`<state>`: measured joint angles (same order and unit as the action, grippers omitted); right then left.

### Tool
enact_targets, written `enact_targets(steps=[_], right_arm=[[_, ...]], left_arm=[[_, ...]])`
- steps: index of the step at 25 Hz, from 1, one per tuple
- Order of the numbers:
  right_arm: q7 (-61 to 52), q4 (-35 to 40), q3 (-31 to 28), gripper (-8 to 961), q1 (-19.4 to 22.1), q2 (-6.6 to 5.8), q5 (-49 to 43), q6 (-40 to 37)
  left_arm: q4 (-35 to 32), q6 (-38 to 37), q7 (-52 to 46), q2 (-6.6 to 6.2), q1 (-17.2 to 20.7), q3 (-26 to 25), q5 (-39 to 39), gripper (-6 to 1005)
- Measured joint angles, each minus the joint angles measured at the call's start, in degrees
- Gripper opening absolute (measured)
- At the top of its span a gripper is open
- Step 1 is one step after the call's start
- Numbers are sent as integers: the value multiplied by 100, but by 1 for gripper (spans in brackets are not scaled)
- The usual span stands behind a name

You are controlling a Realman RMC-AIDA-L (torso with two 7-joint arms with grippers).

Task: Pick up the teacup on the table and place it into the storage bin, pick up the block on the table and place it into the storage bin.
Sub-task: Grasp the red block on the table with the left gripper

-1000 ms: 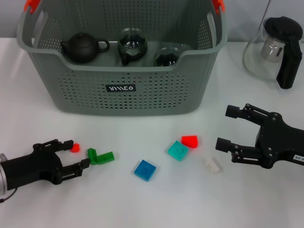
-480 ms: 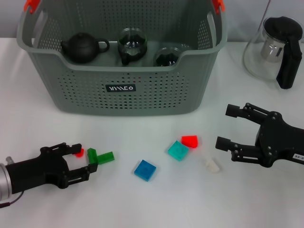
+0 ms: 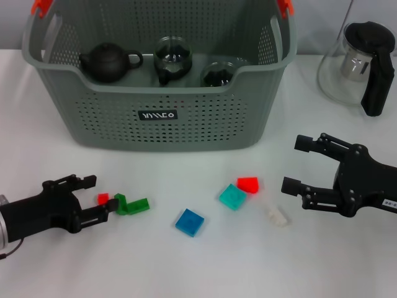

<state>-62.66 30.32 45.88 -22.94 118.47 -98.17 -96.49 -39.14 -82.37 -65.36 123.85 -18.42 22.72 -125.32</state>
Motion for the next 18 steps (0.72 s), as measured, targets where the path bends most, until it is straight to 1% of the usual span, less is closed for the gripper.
enact_targets(steps=[6, 17, 18], right_arm=[[-2, 0, 0, 947, -6, -7, 4, 0], [21, 0, 0, 946, 32, -9, 5, 3], [21, 0, 0, 946, 35, -9, 5, 4]], left_arm=[[17, 237, 86, 20, -4, 18, -27, 729], [74, 294, 175, 22, -3, 52, -55, 699], [80, 311, 175, 22, -4, 51, -57, 671]])
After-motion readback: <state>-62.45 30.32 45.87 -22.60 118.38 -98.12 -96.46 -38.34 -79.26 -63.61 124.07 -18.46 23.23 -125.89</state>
